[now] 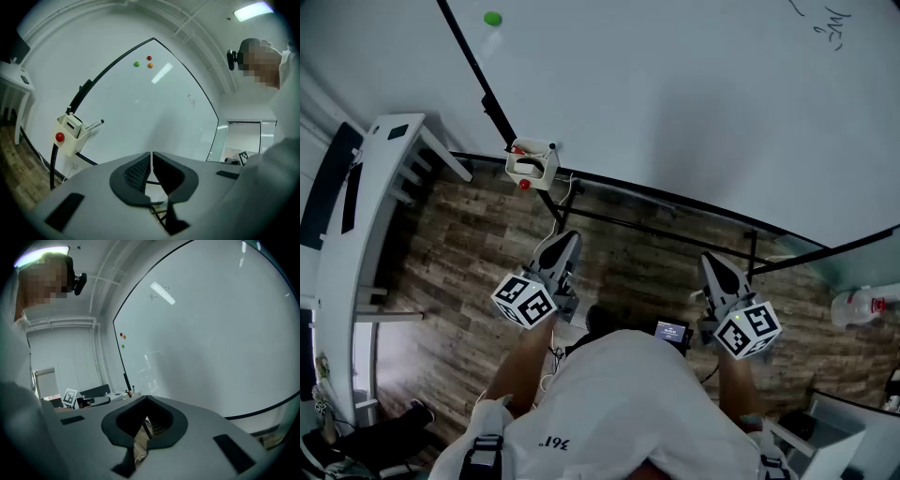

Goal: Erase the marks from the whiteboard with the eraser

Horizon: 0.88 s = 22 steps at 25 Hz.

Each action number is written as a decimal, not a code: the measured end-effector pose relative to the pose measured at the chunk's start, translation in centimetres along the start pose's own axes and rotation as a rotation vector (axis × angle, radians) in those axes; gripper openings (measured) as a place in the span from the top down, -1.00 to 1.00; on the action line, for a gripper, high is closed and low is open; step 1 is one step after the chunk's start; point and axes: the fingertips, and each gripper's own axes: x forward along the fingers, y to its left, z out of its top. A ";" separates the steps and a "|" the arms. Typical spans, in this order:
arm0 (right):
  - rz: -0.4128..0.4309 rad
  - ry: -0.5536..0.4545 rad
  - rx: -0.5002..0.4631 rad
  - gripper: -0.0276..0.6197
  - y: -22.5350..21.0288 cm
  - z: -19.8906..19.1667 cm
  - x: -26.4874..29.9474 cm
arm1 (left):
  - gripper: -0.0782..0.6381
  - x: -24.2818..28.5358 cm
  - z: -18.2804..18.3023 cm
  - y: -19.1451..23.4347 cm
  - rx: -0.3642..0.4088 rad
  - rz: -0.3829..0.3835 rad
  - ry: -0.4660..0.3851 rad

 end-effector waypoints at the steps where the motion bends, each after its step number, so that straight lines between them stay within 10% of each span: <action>1: 0.000 0.000 -0.001 0.84 0.1 0.0 0.1 | 0.76 0.0 0.1 0.1 -0.006 0.010 0.002; 12: -0.009 0.008 -0.011 0.84 1.1 -0.4 1.1 | 0.76 -0.4 1.1 2.3 0.004 0.021 -0.007; 18: -0.016 -0.012 -0.028 0.79 2.1 -0.3 2.0 | 0.74 -1.4 2.5 7.4 0.048 0.172 -0.023; 22: -0.021 -0.014 -0.038 0.42 2.6 -0.4 2.8 | 0.55 -1.3 2.9 11.9 0.109 0.292 0.002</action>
